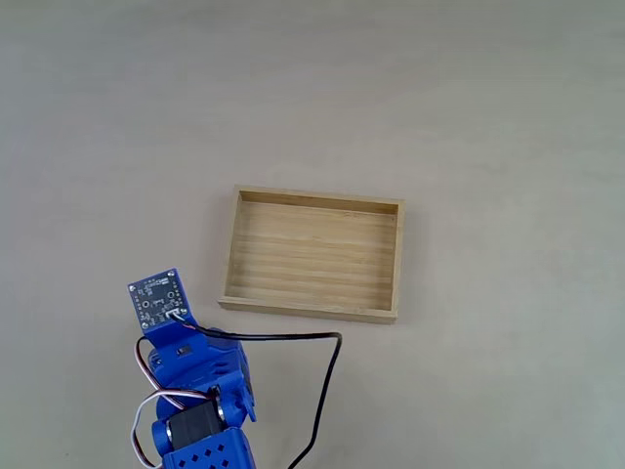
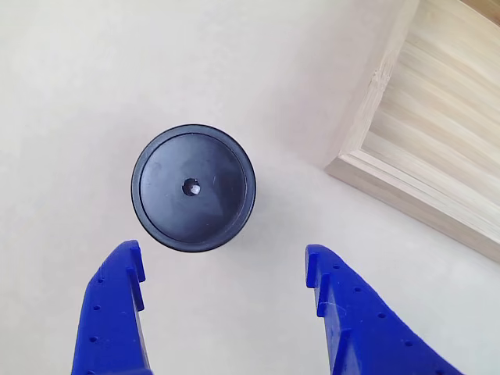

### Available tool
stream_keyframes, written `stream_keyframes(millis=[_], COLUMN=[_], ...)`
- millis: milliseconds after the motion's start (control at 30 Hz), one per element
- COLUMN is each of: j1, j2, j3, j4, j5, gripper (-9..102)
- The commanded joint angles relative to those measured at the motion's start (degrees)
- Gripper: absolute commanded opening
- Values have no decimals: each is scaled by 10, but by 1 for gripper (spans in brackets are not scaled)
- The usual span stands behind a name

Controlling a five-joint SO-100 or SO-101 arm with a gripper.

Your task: Place the black cylinder in the wooden box then return to rest.

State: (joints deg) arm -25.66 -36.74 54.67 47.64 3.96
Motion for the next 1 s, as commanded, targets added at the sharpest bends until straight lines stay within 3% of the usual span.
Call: stream_keyframes(millis=[0, 967], j1=[-6, -20], j2=[2, 93], j3=[-67, -98], j4=[-25, -76], j5=[-9, -4], gripper=[32, 31])
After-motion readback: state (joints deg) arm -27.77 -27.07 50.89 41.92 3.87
